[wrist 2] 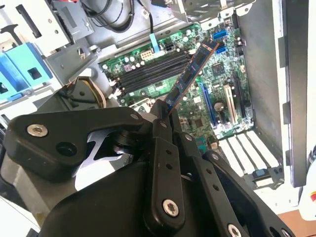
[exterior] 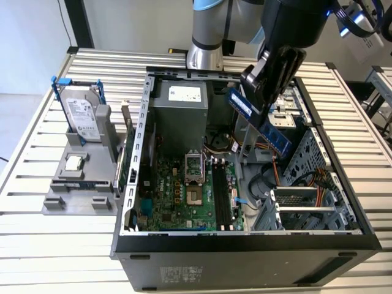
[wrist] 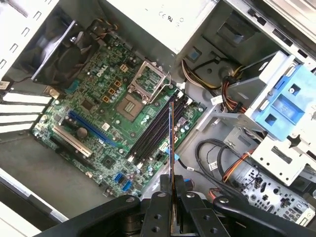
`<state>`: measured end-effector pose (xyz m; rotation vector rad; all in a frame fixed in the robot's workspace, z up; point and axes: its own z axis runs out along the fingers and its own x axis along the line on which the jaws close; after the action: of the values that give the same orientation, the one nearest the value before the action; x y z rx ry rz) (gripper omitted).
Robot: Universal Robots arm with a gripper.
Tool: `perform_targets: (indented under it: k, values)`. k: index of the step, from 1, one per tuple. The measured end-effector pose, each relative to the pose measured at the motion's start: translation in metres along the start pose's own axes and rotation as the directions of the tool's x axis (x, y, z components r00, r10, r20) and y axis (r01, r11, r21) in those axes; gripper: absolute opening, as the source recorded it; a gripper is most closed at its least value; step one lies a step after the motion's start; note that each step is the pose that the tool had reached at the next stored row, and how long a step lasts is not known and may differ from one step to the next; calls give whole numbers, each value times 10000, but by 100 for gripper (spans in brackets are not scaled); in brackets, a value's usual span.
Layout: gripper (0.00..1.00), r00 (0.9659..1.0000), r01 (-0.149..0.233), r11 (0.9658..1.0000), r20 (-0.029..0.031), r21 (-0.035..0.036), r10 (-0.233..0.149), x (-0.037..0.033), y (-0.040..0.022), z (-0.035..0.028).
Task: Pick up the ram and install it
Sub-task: 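Insert the ram into the slot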
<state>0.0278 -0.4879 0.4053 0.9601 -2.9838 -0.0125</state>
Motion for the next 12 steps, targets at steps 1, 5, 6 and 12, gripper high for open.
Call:
perform_targets:
  k: [1, 5, 6, 12]
  values:
    - [0, 10000, -60, 10000, 0, 0, 60, 0, 0, 0]
    - [0, 9995, -303, 9995, 3, -1, 303, 0, 0, 0]
    - [0, 9993, -363, 9993, 3, -1, 363, 0, 0, 0]
    - [0, 9973, -732, 9973, 6, -2, 732, 0, 0, -1]
